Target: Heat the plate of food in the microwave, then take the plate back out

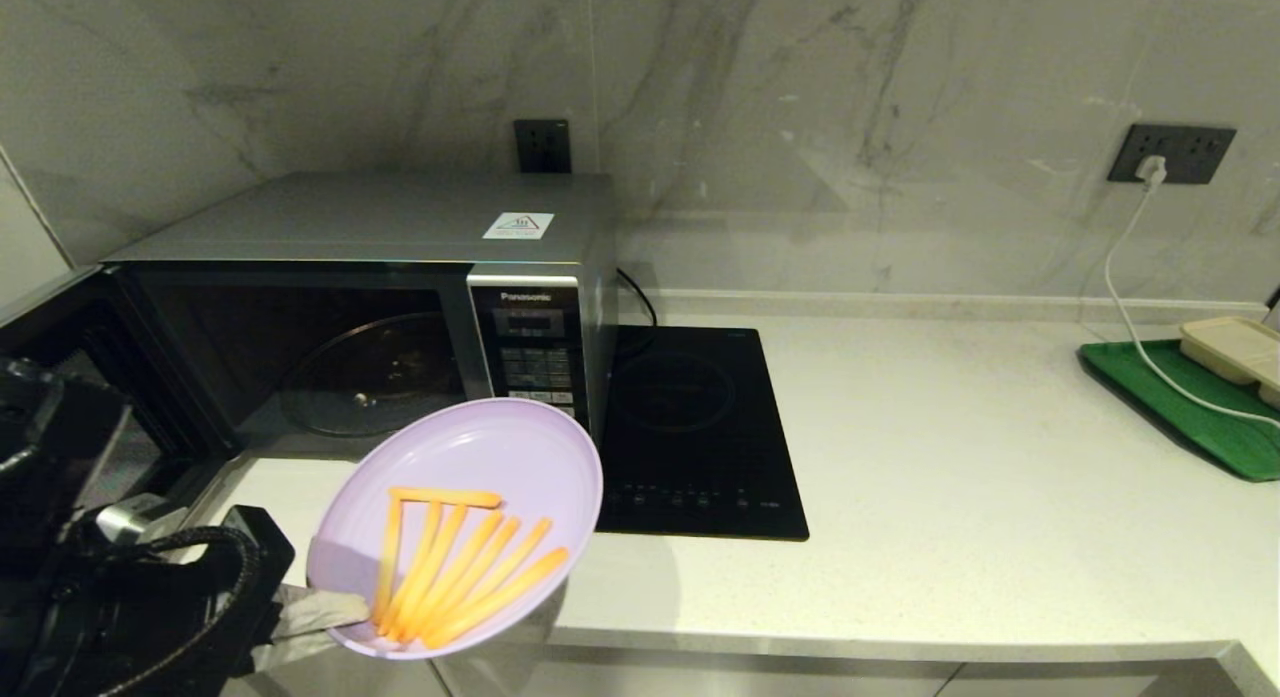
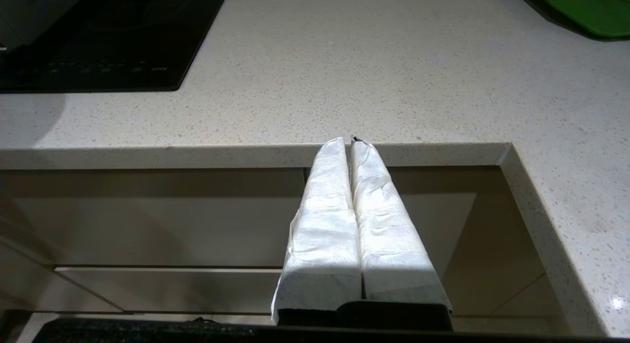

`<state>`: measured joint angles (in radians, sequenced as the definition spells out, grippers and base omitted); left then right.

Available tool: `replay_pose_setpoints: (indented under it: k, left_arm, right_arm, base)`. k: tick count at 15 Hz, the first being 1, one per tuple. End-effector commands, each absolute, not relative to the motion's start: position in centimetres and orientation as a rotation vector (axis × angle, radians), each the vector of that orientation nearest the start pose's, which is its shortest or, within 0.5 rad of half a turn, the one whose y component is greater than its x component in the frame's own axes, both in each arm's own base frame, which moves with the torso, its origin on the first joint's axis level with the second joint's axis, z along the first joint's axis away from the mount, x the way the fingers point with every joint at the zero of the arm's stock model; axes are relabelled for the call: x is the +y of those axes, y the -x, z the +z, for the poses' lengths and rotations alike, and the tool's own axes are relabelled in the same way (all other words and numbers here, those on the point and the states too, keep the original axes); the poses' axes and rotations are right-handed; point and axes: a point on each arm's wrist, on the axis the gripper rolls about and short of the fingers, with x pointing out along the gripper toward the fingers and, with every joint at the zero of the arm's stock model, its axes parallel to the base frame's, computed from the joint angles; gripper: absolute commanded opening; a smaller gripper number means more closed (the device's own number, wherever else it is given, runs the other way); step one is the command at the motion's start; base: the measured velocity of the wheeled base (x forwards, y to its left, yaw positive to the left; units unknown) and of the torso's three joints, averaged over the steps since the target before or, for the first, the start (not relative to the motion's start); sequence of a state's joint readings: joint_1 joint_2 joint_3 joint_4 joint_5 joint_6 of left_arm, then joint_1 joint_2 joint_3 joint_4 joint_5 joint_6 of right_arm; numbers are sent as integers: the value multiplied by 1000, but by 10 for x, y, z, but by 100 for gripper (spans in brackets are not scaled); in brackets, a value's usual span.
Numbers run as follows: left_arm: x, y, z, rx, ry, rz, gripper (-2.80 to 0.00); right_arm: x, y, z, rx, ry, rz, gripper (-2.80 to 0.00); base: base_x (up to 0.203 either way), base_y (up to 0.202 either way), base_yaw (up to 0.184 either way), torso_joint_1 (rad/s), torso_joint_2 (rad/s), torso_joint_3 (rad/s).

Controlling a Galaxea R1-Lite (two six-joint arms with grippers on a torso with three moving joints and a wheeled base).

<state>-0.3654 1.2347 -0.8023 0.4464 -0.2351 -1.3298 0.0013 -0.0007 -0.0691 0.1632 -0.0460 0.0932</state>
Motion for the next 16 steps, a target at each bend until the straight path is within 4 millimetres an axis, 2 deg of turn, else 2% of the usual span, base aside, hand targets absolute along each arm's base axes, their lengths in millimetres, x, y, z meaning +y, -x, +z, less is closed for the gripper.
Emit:
replay_pose_setpoints:
  k: [1, 6, 9, 11, 16]
  left_arm:
    - [-84, -155, 185, 1237, 1024, 84, -280]
    - [-134, -202, 163, 1366, 834, 36, -280]
    - [-170, -236, 154, 1374, 804, -10, -280]
    - [-193, -251, 145, 1375, 768, -61, -280]
    - [-210, -266, 127, 1421, 698, -128, -280]
  right_arm:
    - [-1, 29, 78, 92, -91, -49, -280]
    - [-1, 29, 78, 93, -91, -49, -280]
    - [-1, 29, 78, 93, -91, -49, -280]
    - [-1, 29, 78, 91, -91, -49, -280]
    - [-1, 29, 78, 92, -91, -49, -280]
  base:
    - [0, 0, 0, 0, 0, 0]
    - [0, 0, 0, 0, 0, 0]
    - [0, 0, 0, 0, 0, 0]
    - [0, 0, 0, 0, 0, 0]
    - [0, 0, 0, 0, 0, 0]
